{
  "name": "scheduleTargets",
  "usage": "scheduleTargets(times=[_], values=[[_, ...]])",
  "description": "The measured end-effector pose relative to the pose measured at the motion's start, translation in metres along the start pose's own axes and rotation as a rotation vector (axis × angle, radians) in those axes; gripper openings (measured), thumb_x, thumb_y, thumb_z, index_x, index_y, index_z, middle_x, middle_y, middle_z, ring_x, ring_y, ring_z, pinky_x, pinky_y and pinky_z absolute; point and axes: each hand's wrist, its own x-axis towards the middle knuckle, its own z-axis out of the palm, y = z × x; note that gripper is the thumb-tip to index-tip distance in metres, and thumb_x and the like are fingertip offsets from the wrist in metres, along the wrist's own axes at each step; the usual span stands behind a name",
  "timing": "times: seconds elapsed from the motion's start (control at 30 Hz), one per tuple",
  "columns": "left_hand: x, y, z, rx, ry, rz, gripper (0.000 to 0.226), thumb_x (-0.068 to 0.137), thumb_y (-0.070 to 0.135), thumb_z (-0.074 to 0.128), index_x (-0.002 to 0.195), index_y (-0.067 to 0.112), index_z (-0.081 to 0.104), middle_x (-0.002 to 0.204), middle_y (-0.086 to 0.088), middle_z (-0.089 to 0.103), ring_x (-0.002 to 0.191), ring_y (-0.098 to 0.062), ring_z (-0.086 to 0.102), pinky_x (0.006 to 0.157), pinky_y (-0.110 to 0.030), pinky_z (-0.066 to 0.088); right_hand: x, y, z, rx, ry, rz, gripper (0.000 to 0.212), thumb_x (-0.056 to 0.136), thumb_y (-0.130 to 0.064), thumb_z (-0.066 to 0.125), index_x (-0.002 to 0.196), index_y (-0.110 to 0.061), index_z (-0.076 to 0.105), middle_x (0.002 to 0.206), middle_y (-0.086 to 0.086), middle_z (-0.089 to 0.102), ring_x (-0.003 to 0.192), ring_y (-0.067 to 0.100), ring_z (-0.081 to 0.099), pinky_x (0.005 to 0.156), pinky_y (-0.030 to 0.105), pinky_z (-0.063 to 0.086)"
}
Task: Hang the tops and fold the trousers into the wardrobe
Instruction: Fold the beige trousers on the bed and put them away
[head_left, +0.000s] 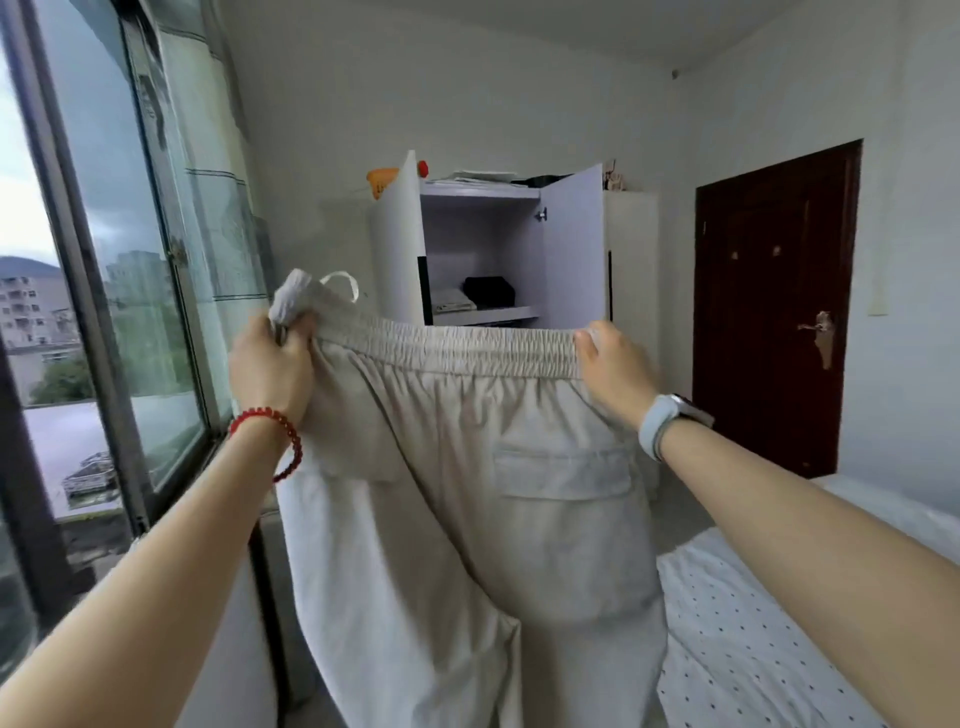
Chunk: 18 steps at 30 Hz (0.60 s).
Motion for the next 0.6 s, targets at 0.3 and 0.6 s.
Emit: scheduleTargets(times=[0.3,0.6], values=[[0.058,0.047,-0.029,-0.038,0.36,0.071,0.028,0.095,0.033,0.048,0.094,0.005,0.051,0.091,-0.016,0.06,0.086,-0.034,0.056,0.07,-0.036,0.041,0.056,-0.119,0.001,0.568,0.194,0.022,0.036,0.099,-0.019,0.036,0.064,-0.011,0.033,0.062,-0.001,0.039,0.064,0.019,0.038,0.057,0.03,0.02],[0.049,0.034,-0.032,0.027,0.197,0.165,0.022,0.092,0.029,0.053,0.086,0.007,0.052,0.072,-0.005,0.054,0.071,-0.027,0.049,0.059,-0.032,0.036,0.047,-0.137,0.025,0.709,-0.056,-0.002,0.036,0.096,-0.025,0.045,0.063,-0.016,0.033,0.06,-0.002,0.037,0.058,0.015,0.04,0.058,0.029,0.037]])
